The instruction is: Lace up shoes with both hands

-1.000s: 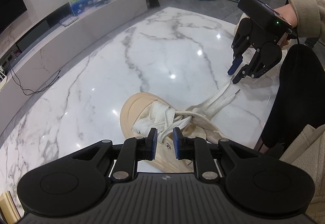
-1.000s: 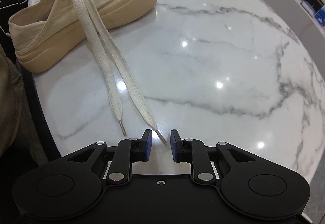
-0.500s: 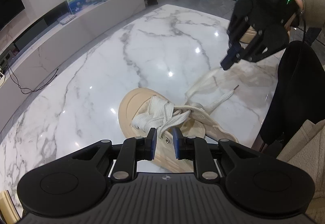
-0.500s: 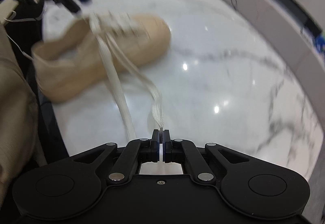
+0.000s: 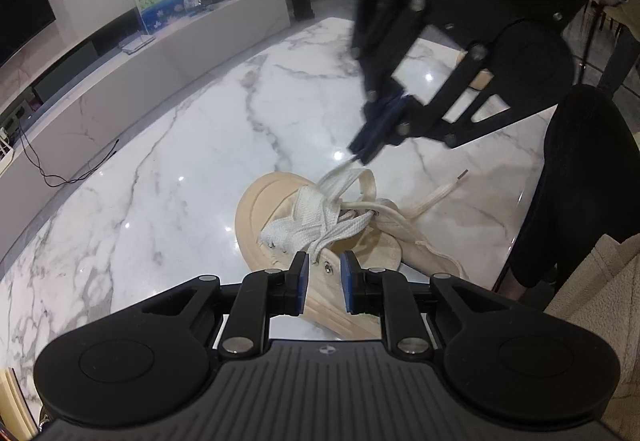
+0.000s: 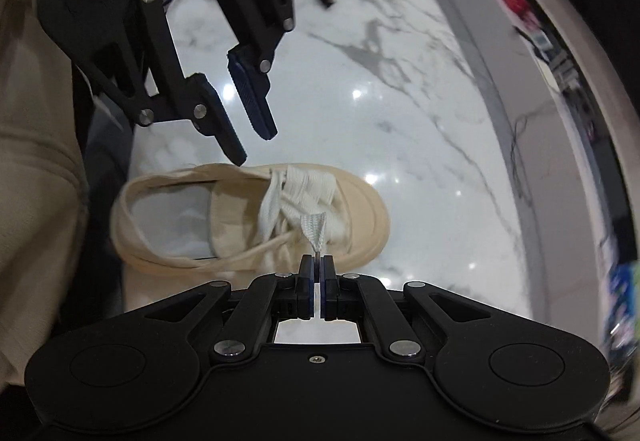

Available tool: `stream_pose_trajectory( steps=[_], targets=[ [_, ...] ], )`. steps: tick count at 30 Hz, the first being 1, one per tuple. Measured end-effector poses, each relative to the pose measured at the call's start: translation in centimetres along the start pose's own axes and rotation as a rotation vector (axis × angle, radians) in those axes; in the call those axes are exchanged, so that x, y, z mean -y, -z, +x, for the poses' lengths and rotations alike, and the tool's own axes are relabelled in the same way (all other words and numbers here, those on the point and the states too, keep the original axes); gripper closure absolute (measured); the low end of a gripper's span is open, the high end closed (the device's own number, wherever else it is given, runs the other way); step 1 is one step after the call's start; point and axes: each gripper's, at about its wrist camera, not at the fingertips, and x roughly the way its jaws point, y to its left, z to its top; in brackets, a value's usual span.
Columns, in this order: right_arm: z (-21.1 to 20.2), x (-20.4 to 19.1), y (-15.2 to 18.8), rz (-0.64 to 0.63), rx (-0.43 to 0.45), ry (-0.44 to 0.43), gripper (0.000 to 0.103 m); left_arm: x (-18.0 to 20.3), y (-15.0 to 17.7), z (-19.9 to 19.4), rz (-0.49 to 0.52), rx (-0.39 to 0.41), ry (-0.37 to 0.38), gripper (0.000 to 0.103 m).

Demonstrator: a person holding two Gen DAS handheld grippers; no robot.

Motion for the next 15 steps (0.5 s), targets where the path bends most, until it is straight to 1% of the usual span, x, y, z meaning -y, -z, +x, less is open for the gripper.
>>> stream_pose_trajectory(
  steps=[2, 4, 7, 10, 11, 12, 15],
  targets=[
    [1.0, 0.2, -1.4, -0.055, -0.025, 0.016, 0.102, -0.3, 0.3, -0.1, -0.014, 0.008, 0.0, 0.087],
    [1.1, 0.6, -2.2, -0.054, -0.01, 0.003, 0.102, -0.6, 0.6, -0.2, -0.028, 0.016, 0.001, 0.087],
    [1.2, 1.4, -3.1, -0.007, 0.059, -0.036, 0.101, -1.1, 1.0, -0.3, -0.05, 0.024, 0.003, 0.087],
    [1.4, 2.3, -3.6, 0.056, 0.103, -0.054, 0.101, -1.5, 1.4, -0.2, -0.066, 0.028, 0.006, 0.087],
    [1.5, 2.5, -3.7, 0.075, 0.107, -0.056, 0.101, -1.7, 1.5, -0.1, -0.071, 0.03, 0.008, 0.087],
    [1.6, 2.8, -3.6, 0.099, 0.112, -0.061, 0.098, -1.7, 1.5, -0.2, -0.074, 0.032, 0.011, 0.087],
    [1.9, 3.4, -3.4, 0.148, 0.107, -0.091, 0.097, -2.0, 1.6, -0.2, -0.094, 0.051, 0.031, 0.086]
  ],
)
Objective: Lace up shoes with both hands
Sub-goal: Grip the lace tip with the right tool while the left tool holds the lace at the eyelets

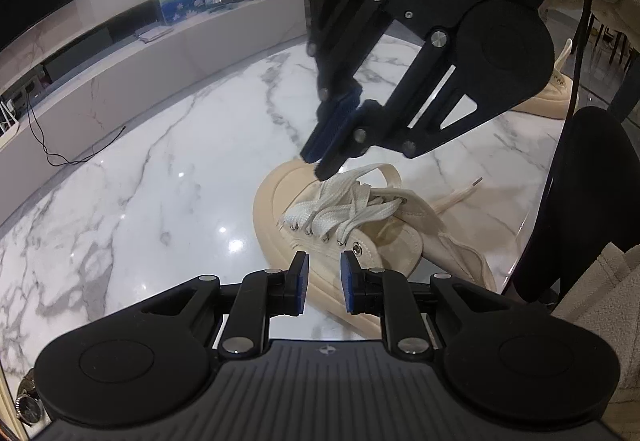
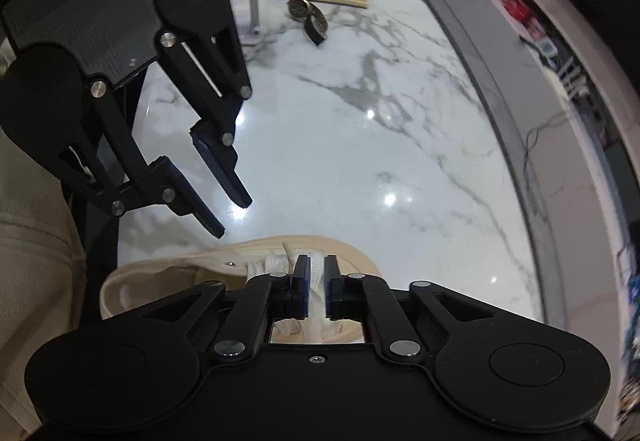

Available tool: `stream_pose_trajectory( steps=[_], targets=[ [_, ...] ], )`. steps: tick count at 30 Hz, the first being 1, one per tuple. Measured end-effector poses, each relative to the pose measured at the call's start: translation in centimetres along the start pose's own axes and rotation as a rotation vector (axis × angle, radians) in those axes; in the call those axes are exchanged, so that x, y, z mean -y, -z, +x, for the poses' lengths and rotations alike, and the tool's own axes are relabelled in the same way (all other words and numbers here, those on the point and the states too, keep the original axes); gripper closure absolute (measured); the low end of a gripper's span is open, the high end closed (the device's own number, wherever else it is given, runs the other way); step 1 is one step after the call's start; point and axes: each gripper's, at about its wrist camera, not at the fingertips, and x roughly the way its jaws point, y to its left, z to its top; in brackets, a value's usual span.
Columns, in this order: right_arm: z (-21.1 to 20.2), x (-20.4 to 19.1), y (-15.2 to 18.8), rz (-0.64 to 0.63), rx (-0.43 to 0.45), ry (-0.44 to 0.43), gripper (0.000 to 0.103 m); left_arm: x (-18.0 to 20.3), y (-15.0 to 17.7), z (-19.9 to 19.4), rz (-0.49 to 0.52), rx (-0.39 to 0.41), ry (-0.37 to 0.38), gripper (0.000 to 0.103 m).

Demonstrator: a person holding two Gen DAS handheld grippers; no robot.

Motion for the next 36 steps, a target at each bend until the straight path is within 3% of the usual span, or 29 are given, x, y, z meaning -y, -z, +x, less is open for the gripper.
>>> stream_pose_trajectory(
  steps=[4, 5, 6, 11, 16, 20, 31, 36],
  targets=[
    [0.7, 0.2, 0.2, 0.027, -0.025, -0.037, 0.096, -0.2, -0.2, -0.1, -0.032, 0.03, 0.065, 0.086],
    [1.0, 0.3, 0.1, 0.035, -0.028, -0.045, 0.092, -0.1, -0.2, -0.1, -0.035, 0.033, 0.081, 0.087],
    [1.2, 0.4, 0.1, 0.045, -0.03, -0.056, 0.085, 0.1, -0.3, 0.0, -0.032, 0.03, 0.089, 0.086],
    [2.3, 0.8, 0.0, 0.063, -0.042, -0.097, 0.084, 0.5, -0.5, 1.1, -0.02, -0.001, 0.091, 0.086],
    [3.4, 1.4, 0.3, 0.087, -0.061, -0.119, 0.087, 0.7, -0.5, 1.8, -0.02, -0.022, 0.092, 0.086],
    [3.6, 1.5, 0.7, 0.113, -0.052, -0.134, 0.102, 0.6, -0.5, 2.0, -0.022, -0.035, 0.097, 0.087],
    [-0.6, 0.1, 1.3, 0.123, 0.027, -0.101, 0.102, 0.0, -0.2, 2.0, -0.047, -0.049, 0.098, 0.092],
    [-1.4, -1.6, 2.0, 0.174, 0.018, -0.102, 0.102, -0.5, 0.1, 1.9, -0.059, -0.05, 0.131, 0.092]
  ],
)
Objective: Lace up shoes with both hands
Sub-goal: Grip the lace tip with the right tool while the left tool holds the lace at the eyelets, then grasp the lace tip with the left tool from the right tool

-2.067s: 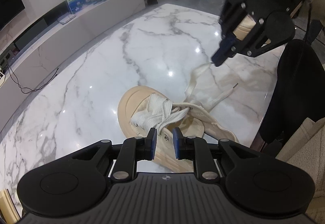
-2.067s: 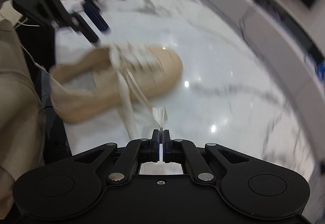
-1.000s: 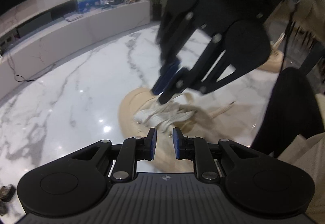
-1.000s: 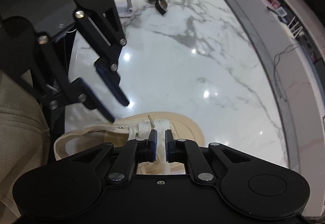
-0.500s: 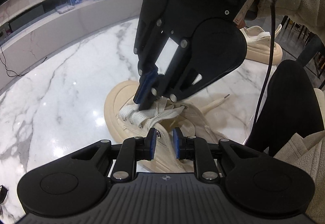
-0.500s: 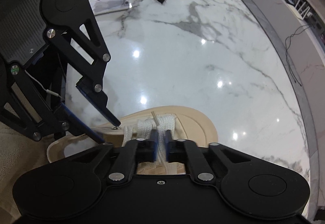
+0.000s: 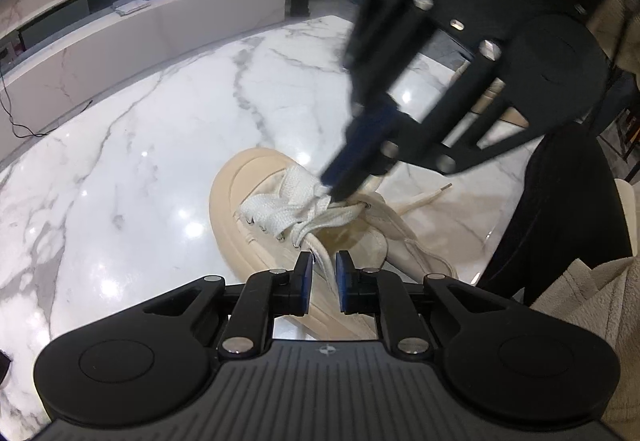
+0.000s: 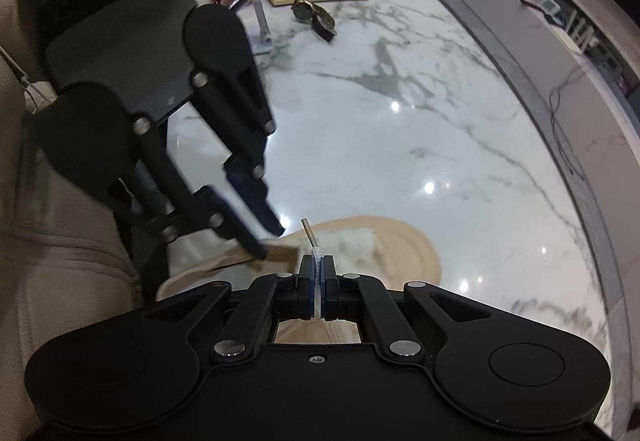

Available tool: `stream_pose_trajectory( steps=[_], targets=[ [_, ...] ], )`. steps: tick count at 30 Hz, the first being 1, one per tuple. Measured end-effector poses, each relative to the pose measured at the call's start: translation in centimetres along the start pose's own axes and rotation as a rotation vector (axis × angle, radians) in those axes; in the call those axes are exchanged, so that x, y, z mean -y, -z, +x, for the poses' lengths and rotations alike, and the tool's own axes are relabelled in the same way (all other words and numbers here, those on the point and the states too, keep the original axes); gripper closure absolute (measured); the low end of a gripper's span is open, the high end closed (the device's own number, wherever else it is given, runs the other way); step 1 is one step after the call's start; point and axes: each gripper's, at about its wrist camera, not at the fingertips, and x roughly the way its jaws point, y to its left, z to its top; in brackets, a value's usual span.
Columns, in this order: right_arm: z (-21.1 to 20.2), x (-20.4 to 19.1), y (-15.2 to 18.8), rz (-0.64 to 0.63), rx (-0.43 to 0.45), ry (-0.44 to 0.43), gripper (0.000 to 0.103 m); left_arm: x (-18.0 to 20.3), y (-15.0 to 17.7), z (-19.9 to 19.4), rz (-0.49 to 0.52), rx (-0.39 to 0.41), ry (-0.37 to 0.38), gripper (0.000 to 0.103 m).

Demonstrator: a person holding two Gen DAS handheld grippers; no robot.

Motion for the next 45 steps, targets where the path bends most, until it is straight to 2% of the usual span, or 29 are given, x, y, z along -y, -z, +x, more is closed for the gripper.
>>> stream_pose_trajectory(
  steps=[3, 10, 16, 39, 45],
  targets=[
    [0.4, -0.5, 0.8, 0.068, -0.009, 0.014, 0.102, -0.4, 0.1, -0.1, -0.013, -0.003, 0.012, 0.092],
    [1.3, -0.8, 1.7, 0.219, 0.034, 0.023, 0.102, -0.3, -0.1, 0.1, -0.007, -0.014, 0.006, 0.092],
    [1.6, -0.9, 2.4, 0.266, 0.054, 0.024, 0.102, -0.1, -0.3, 0.1, 0.006, -0.027, -0.004, 0.092],
    [1.7, -1.2, 2.2, 0.256, 0.085, 0.002, 0.102, 0.4, -0.8, 0.4, 0.039, -0.059, -0.022, 0.091],
    [1.7, -1.2, 2.0, 0.248, 0.092, 0.002, 0.102, 0.8, -0.9, -0.4, 0.109, -0.072, -0.035, 0.091]
  ],
)
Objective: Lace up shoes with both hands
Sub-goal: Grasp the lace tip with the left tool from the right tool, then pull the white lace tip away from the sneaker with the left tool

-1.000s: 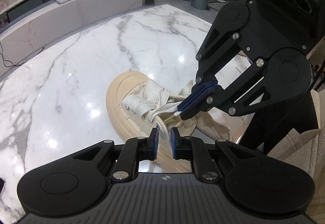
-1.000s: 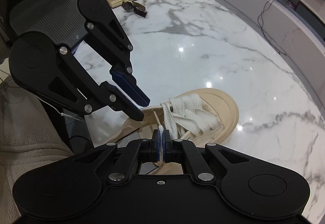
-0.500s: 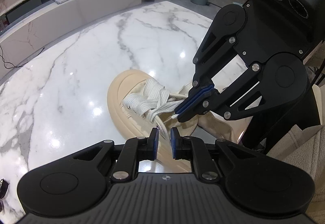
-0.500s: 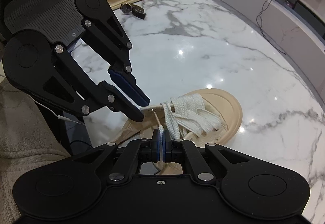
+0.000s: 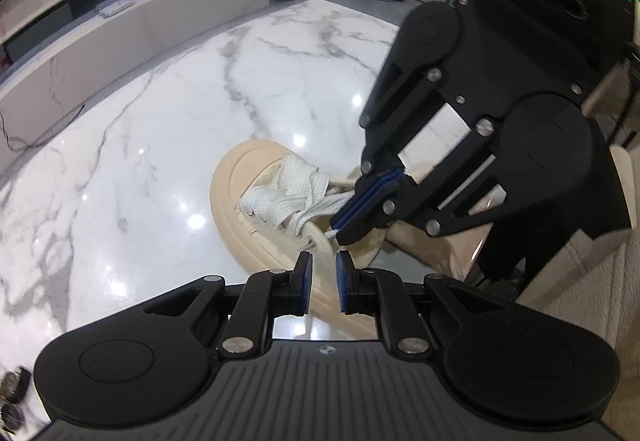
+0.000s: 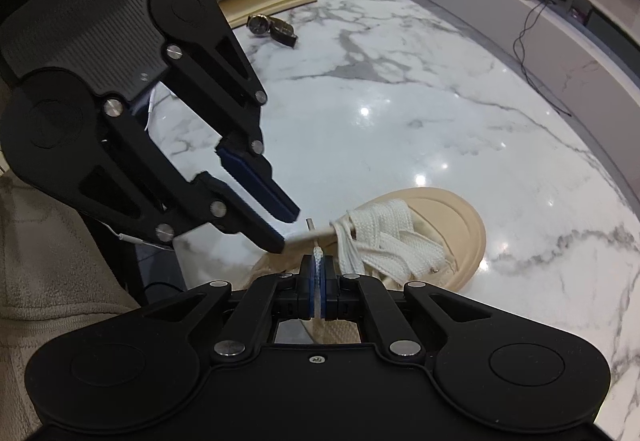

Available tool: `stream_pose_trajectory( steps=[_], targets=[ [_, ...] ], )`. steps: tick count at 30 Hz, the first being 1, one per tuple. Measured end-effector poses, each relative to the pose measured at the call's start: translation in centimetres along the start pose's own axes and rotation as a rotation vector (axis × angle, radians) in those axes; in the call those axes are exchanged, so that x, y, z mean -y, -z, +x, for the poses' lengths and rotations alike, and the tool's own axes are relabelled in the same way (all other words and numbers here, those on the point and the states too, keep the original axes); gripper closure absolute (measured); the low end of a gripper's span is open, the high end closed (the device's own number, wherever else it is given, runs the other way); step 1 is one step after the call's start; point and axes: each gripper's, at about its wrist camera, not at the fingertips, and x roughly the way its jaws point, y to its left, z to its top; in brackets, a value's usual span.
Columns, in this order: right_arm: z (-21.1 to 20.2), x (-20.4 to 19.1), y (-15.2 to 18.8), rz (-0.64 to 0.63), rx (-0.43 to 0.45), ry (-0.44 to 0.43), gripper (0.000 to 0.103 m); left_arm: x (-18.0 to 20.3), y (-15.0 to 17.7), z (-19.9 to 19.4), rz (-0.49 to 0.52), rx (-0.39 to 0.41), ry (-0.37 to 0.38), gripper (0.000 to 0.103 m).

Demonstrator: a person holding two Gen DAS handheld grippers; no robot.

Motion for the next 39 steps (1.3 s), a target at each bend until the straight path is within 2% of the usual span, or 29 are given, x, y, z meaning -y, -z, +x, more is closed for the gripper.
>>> stream_pose_trajectory(
  steps=[5, 10, 12, 16, 22, 29, 34, 39],
  targets=[
    [0.2, 0.0, -0.2, -0.006, 0.005, -0.003, 0.102, -0.2, -0.1, -0.1, 0.074, -0.033, -0.036, 0.091],
    [0.3, 0.1, -0.4, -0.01, 0.007, -0.009, 0.102, 0.6, -0.4, 0.9, 0.213, -0.084, -0.07, 0.091],
    [0.2, 0.2, -0.4, -0.008, 0.006, -0.013, 0.102, 1.3, -0.7, 1.5, 0.309, -0.109, -0.081, 0.09],
    [0.3, 0.2, -0.7, -0.007, 0.005, -0.02, 0.102, 2.3, -1.1, 2.3, 0.429, -0.129, -0.105, 0.09],
    [0.1, 0.5, -0.7, 0.002, 0.01, -0.022, 0.102, 3.2, -1.2, 3.5, 0.534, -0.153, -0.101, 0.09],
    [0.3, 0.5, -0.8, 0.004, 0.014, -0.024, 0.102, 3.2, -1.1, 4.8, 0.562, -0.162, -0.121, 0.09],
    [0.5, 0.2, -1.0, 0.009, 0.017, -0.023, 0.102, 3.4, -1.0, 5.0, 0.565, -0.157, -0.111, 0.099],
    [0.5, 0.1, -1.0, 0.013, 0.021, -0.017, 0.101, 3.7, -1.1, 4.8, 0.561, -0.158, -0.119, 0.101]
  ],
)
